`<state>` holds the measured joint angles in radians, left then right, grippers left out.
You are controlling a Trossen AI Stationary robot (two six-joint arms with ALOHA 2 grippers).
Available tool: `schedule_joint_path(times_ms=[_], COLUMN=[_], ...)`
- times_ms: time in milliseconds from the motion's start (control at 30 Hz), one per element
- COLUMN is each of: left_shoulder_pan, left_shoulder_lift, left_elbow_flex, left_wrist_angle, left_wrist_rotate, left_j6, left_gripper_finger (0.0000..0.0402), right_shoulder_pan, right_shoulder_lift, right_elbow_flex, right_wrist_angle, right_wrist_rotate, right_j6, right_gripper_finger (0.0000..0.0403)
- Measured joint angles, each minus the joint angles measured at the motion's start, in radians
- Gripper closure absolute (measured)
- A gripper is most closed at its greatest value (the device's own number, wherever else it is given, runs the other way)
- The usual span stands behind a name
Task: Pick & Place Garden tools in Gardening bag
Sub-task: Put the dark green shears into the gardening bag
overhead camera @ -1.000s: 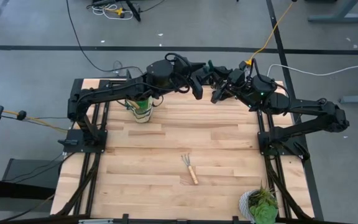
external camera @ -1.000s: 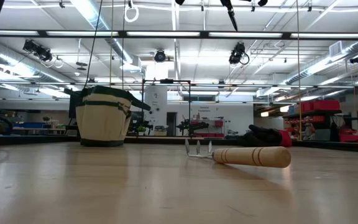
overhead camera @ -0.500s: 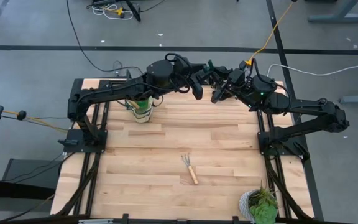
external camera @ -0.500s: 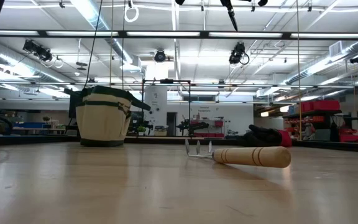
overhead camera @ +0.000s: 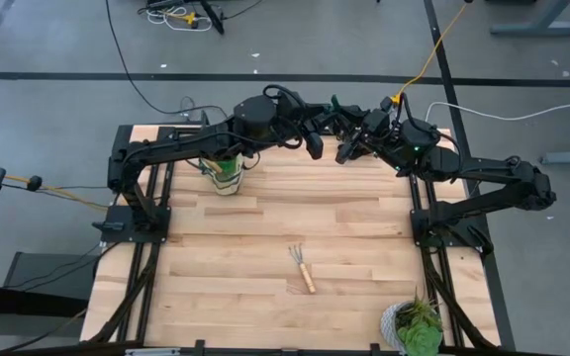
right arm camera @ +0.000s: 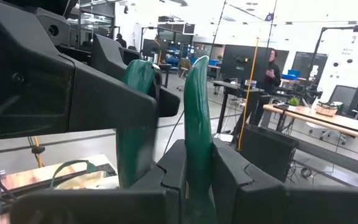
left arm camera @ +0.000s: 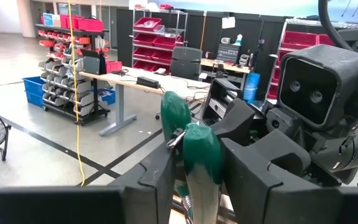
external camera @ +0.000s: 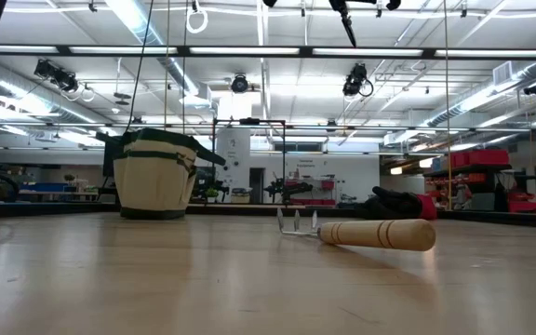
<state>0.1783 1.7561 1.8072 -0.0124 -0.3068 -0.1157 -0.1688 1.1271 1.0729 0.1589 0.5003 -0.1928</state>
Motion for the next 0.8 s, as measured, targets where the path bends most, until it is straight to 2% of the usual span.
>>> schedule_joint_path(times_ms=[500, 800], left_shoulder_pan=[-0.005, -0.005], left_shoulder_lift=[0.0, 0.0], left_elbow_flex=[0.0, 0.0], left_wrist_angle=[0.0, 0.0], left_wrist_rotate=[0.0, 0.001], left_j6=[0.004, 0.005], left_gripper_finger=[0.0305, 0.0309], right_shoulder_pan=[0.0, 0.0], right_shoulder_lift=[0.0, 0.0], right_elbow_flex=[0.0, 0.0], right_wrist_angle=[-0.001, -0.002], right_wrist_rotate=[-0.002, -0.003], right_j6=[0.0, 0.0], right_gripper_finger=[0.0357, 0.0357])
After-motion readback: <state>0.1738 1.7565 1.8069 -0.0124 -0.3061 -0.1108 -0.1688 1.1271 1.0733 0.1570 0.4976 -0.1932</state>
